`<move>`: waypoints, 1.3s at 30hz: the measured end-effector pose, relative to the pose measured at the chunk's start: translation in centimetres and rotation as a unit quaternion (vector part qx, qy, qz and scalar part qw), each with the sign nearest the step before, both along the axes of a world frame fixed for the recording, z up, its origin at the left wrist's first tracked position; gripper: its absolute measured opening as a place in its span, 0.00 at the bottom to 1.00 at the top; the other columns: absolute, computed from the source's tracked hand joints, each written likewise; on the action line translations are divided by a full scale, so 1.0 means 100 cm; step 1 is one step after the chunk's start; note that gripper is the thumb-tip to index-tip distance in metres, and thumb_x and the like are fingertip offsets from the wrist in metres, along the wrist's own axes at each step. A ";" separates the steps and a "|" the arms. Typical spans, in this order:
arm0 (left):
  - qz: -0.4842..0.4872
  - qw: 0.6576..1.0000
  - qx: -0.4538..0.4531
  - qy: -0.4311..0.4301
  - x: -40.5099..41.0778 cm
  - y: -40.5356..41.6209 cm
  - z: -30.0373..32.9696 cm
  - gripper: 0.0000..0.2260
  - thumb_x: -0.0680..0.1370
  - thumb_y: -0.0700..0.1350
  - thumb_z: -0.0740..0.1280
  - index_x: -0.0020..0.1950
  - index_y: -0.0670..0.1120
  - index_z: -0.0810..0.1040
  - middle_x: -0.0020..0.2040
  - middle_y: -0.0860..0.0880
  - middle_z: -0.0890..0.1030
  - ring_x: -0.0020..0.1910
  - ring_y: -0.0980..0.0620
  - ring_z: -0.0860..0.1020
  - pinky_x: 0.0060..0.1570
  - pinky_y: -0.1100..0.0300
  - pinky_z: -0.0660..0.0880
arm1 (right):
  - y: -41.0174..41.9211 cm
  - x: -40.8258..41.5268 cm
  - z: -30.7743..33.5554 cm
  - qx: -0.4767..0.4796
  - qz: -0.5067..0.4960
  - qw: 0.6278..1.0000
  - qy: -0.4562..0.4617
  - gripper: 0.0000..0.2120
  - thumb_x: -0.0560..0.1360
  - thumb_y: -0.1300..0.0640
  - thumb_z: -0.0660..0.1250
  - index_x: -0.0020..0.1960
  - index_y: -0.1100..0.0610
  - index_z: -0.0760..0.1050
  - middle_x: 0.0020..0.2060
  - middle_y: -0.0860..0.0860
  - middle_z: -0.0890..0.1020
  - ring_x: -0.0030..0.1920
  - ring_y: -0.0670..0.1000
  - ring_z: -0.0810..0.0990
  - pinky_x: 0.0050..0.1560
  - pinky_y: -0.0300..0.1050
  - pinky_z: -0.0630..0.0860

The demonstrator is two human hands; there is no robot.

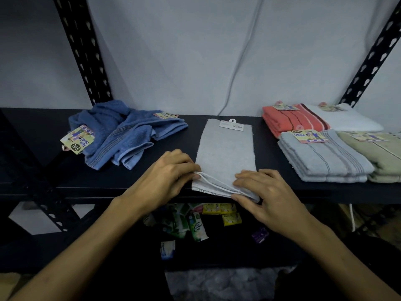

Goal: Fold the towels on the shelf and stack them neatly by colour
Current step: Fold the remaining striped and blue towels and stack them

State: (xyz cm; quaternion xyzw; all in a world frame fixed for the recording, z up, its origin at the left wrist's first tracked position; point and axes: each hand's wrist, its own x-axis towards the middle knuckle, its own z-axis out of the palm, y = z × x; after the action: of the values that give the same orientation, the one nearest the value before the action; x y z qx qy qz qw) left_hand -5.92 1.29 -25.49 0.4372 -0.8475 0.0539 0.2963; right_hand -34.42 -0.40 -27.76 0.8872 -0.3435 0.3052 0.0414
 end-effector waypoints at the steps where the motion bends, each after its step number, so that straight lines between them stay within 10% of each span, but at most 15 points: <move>1: -0.004 1.000 0.000 -0.003 0.000 -0.001 0.001 0.11 0.83 0.48 0.65 0.57 0.45 0.85 0.49 0.52 0.81 0.47 0.52 0.75 0.46 0.53 0.73 | 0.001 0.002 0.001 -0.009 -0.001 1.000 -0.006 0.16 0.78 0.43 0.66 0.55 0.53 0.82 0.55 0.46 0.84 0.59 0.47 0.81 0.60 0.51 0.71; 11: 0.020 0.997 -0.039 -0.065 0.000 -0.010 0.009 0.11 0.78 0.36 0.70 0.59 0.45 0.83 0.51 0.51 0.82 0.48 0.49 0.77 0.47 0.57 0.67 | -0.004 0.027 0.006 -0.085 -0.025 0.996 0.003 0.09 0.82 0.56 0.63 0.48 0.57 0.79 0.38 0.49 0.80 0.38 0.53 0.79 0.46 0.51 0.73; 22: -0.007 1.000 0.002 0.011 -0.004 0.004 -0.007 0.12 0.83 0.46 0.66 0.64 0.46 0.82 0.55 0.50 0.75 0.47 0.54 0.77 0.42 0.55 0.77 | -0.004 0.027 0.003 -0.109 -0.070 0.990 0.050 0.04 0.78 0.62 0.66 0.47 0.60 0.79 0.32 0.51 0.78 0.31 0.55 0.76 0.33 0.47 0.70; 26: -0.015 1.000 0.021 0.004 -0.003 0.011 -0.011 0.13 0.84 0.48 0.65 0.65 0.46 0.82 0.57 0.50 0.76 0.50 0.54 0.78 0.45 0.56 0.78 | 0.001 0.024 0.002 -0.116 -0.061 0.986 0.102 0.14 0.66 0.72 0.72 0.49 0.61 0.80 0.33 0.51 0.80 0.33 0.54 0.78 0.38 0.47 0.74; 39: -0.028 0.998 0.030 -0.038 0.004 0.023 -0.015 0.17 0.83 0.54 0.65 0.68 0.46 0.80 0.63 0.52 0.78 0.59 0.54 0.77 0.53 0.55 0.79 | 0.007 -0.003 -0.006 -0.082 0.012 0.996 0.038 0.13 0.72 0.66 0.74 0.57 0.62 0.82 0.55 0.55 0.85 0.54 0.54 0.85 0.48 0.50 0.83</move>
State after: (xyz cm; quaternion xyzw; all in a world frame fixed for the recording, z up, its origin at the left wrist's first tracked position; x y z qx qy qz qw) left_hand -5.50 3.57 -26.94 0.4198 -0.8712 0.0370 0.2518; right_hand -34.68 0.32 -28.36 0.8957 -0.3053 0.2988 0.1231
